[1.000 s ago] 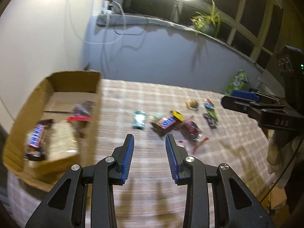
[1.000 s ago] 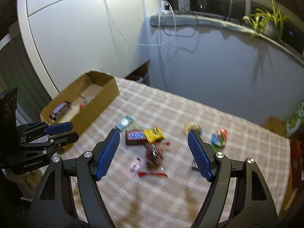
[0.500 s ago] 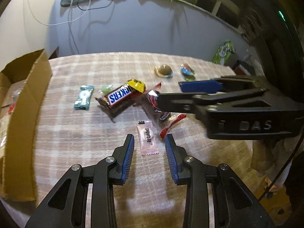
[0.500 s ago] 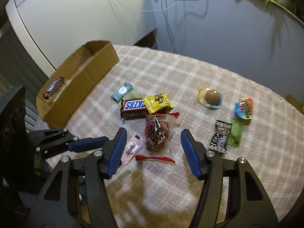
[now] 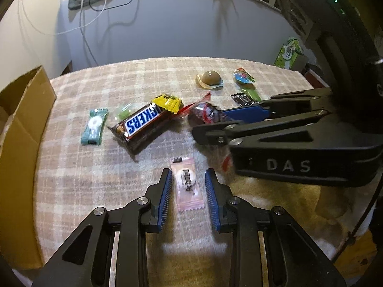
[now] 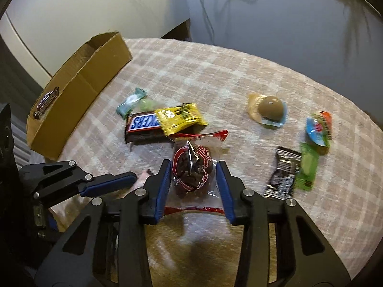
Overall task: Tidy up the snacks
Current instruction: 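Grasp the pink candy with the left tool while the right tool grasps another chocolate bag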
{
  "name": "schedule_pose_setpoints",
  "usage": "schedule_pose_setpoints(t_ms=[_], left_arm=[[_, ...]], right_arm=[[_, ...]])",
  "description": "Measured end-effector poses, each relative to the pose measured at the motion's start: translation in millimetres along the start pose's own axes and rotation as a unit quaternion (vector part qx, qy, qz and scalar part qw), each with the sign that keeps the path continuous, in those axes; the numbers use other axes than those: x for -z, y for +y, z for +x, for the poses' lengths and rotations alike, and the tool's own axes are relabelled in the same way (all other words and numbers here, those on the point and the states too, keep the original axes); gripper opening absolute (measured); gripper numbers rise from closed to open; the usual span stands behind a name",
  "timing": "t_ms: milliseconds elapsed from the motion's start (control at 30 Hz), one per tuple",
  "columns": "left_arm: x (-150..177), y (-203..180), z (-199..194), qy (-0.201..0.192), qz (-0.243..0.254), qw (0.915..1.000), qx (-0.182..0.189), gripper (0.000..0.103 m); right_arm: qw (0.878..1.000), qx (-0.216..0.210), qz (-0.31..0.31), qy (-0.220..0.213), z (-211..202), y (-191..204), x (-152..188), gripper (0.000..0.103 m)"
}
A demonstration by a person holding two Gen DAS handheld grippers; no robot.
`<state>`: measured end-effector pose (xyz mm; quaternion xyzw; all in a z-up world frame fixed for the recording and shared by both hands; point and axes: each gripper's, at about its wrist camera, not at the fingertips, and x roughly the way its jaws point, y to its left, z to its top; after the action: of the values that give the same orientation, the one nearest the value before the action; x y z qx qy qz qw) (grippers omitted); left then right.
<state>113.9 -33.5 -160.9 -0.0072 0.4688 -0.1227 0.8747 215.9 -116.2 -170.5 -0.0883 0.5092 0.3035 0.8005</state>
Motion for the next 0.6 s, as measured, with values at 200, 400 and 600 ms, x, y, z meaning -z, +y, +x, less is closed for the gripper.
schedule_pose_setpoints(t_ms=[200, 400, 600], left_arm=[[-2, -9, 6, -0.007, 0.027, 0.9994, -0.019, 0.018], [-1, -2, -2, -0.015, 0.011, 0.9997, -0.014, 0.017], [1, 7, -27, -0.038, -0.002, 0.9992, -0.012, 0.017]], right_arm=[[1.000, 0.002, 0.018, -0.004, -5, -12, 3, 0.039], [1.000, 0.003, 0.022, -0.014, -12, -11, 7, 0.038], [0.999, 0.006, 0.022, -0.034, -31, -6, 10, 0.037]])
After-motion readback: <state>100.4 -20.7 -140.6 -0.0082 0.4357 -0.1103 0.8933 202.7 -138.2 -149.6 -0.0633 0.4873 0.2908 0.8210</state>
